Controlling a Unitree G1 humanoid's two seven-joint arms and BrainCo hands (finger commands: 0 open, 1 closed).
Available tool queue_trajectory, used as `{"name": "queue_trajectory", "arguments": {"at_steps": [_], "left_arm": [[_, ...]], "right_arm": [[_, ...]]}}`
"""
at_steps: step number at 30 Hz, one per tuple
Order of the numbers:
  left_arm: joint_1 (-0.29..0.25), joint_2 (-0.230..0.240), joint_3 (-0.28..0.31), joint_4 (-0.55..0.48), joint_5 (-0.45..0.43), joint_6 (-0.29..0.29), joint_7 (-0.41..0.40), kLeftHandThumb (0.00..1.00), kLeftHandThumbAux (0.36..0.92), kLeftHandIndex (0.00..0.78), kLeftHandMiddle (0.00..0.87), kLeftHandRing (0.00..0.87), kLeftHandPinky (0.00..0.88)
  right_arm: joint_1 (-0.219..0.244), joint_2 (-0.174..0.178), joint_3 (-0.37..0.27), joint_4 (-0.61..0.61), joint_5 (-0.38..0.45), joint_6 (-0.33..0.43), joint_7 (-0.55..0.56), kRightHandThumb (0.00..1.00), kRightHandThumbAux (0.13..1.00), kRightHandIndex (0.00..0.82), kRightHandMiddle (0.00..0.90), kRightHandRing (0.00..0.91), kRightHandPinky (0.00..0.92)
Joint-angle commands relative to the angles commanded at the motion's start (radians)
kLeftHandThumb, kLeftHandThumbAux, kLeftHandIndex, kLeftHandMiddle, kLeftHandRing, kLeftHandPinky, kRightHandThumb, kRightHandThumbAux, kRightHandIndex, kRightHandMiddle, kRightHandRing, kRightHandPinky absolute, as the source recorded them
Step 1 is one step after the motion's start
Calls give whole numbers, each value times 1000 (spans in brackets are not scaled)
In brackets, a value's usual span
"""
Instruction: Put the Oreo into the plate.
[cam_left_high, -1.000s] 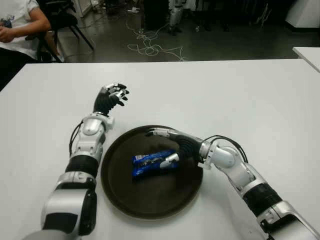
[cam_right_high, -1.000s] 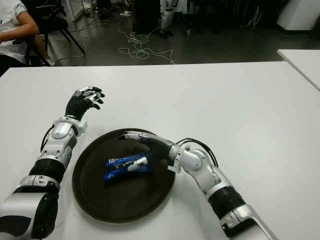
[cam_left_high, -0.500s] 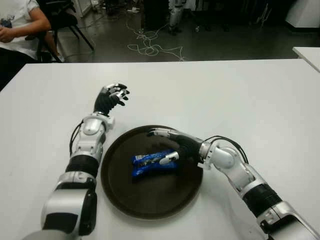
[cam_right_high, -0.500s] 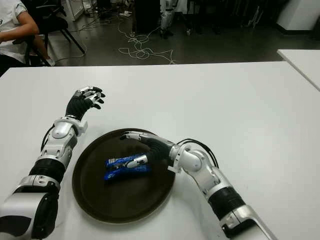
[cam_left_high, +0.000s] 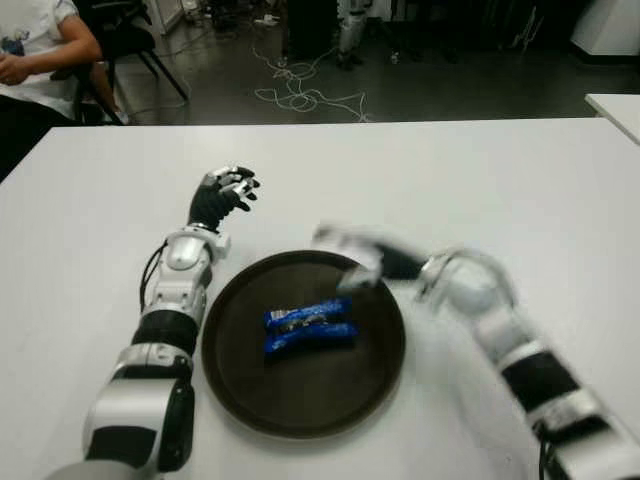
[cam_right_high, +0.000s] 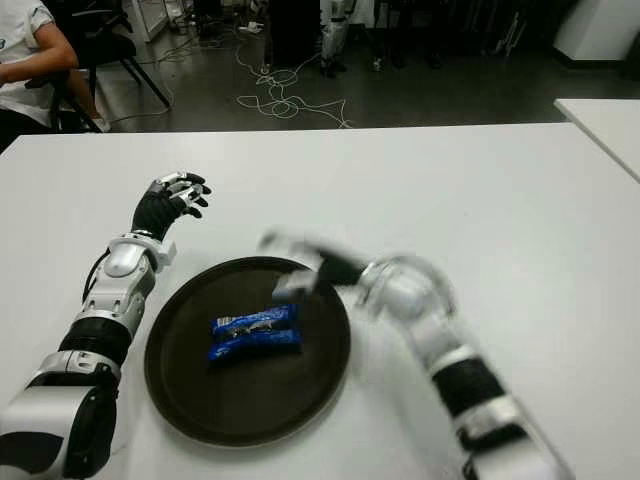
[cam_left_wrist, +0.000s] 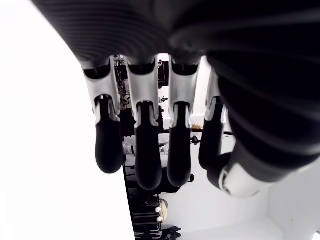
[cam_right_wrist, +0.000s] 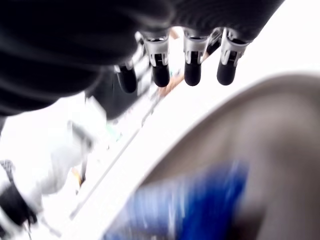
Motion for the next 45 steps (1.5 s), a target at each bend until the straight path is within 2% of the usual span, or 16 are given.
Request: {"name": "queue_trajectory", "arguments": {"at_steps": [2,7,10,13,17,22,23,27,29,33,40,45], "left_arm": [[-1,3,-1,5,3,-4,0,833,672,419,464,495,535],[-2,6,-1,11,6,-11,0,833,673,419,464,498,547],[-4,9,1,18,3,-13,-6,833,672,419,466,504,557],[-6,9,3,26,0,-18,-11,833,672,419,467,509,561],[-5,12,5,31,-2,-27,-16,834,672,419,467,516,574],[-8,16,6,39,-4,-29,-33,834,672,419,468,525,592],[-10,18,7,42,-6,-28,-38,834,672,419,467,526,592],[-11,20,10,50,-8,-33,-47,834,672,419,467,521,585],[-12,20,11,54,-8,-37,-47,834,672,419,467,519,580],[-13,19,15,59,-9,-43,-47,834,672,419,466,517,574],[-23,19,17,75,-9,-40,-45,834,672,419,466,509,567],[-26,22,15,82,-5,-42,-43,834,672,419,466,512,568]], "right_arm": [[-48,-28,-71,83,47,-43,-15,0,353,0,0,0,0],[-123,-55,-138,204,56,-105,-70,2,430,0,0,0,0],[-196,-79,-187,349,72,-125,-101,33,473,0,0,0,10],[-214,-91,-235,447,115,-129,-97,76,514,0,4,4,28],[-234,-91,-261,553,118,-138,-127,98,540,0,14,16,46],[-260,-84,-284,677,107,-88,-203,115,568,18,64,64,76],[-277,-73,-297,706,117,-48,-222,117,571,21,70,70,80],[-316,-50,-346,774,153,68,-265,142,612,82,150,160,197],[-323,-45,-364,790,165,110,-278,151,627,110,191,209,255],[-326,-24,-381,805,166,168,-317,150,635,138,233,263,315],[-339,-18,-356,802,130,213,-358,101,669,179,283,333,378],[-334,-11,-326,787,97,184,-360,66,683,200,315,368,402]]}}
